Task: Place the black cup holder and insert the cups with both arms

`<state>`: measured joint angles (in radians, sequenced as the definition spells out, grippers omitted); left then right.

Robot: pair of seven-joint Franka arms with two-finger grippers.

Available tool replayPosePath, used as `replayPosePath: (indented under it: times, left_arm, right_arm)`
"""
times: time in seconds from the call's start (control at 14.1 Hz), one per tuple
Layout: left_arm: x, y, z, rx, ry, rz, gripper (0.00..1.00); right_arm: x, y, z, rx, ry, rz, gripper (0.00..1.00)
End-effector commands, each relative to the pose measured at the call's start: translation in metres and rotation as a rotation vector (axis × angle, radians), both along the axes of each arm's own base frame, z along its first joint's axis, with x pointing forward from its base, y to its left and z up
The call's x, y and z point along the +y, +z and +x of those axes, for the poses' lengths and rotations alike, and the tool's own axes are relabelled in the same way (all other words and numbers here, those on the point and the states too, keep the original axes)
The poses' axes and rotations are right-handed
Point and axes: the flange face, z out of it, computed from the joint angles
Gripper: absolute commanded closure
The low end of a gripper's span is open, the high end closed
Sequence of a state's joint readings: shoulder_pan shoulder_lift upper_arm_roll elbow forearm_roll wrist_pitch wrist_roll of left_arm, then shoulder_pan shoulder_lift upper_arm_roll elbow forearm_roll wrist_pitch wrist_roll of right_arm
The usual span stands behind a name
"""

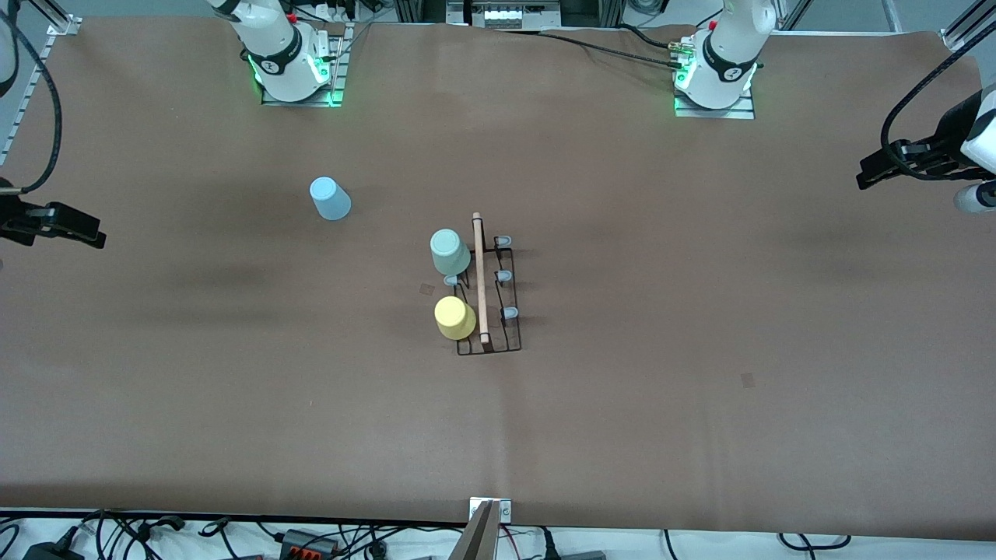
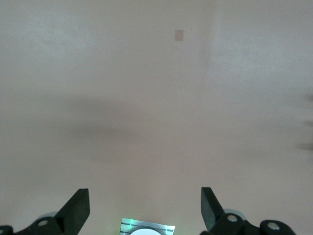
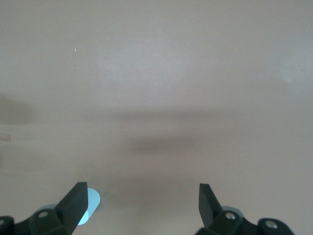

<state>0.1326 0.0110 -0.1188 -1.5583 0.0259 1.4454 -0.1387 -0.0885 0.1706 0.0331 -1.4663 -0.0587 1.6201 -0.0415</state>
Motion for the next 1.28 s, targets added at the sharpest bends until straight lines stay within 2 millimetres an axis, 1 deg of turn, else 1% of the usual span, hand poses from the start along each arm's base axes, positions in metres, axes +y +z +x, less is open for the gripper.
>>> replayPosePath:
  times: [0.0, 0.14, 0.21, 0.36, 0.5, 0.57, 0.92, 1.21]
  left_arm:
    - [0.002, 0.004, -0.001, 0.0, 0.0, -0.004, 0.0]
    - [0.001, 0.004, -0.001, 0.0, 0.0, -0.003, 0.0]
    - [0.002, 0.004, -0.001, 0.0, 0.001, -0.003, 0.0]
    - [0.002, 0.004, -0.001, 0.0, 0.001, -0.003, 0.0]
    - [0.002, 0.004, -0.001, 0.0, 0.001, -0.003, 0.0]
    - [0.002, 0.004, -0.001, 0.0, 0.001, -0.003, 0.0]
    - [0.002, 0.004, -0.001, -0.001, 0.001, -0.003, 0.0]
    - [0.002, 0.004, -0.001, 0.0, 0.001, -0.003, 0.0]
  right_arm:
    - [0.005, -0.002, -0.045, -0.02, -0.002, 0.011, 0.0]
    - [0.005, -0.007, -0.065, -0.031, -0.003, 0.009, 0.0]
    - [0.006, -0.007, -0.067, -0.028, -0.002, 0.009, 0.0]
    - [0.006, -0.006, -0.066, -0.029, 0.002, 0.003, 0.0]
    - [0.002, -0.004, -0.057, -0.037, 0.008, 0.011, 0.0]
    - [0.004, -0.003, -0.053, -0.027, 0.013, 0.01, 0.0]
    - [0.007, 0.002, -0.054, -0.036, 0.019, 0.009, 0.0]
    - [0.009, 0.001, -0.054, -0.032, 0.022, 0.01, 0.0]
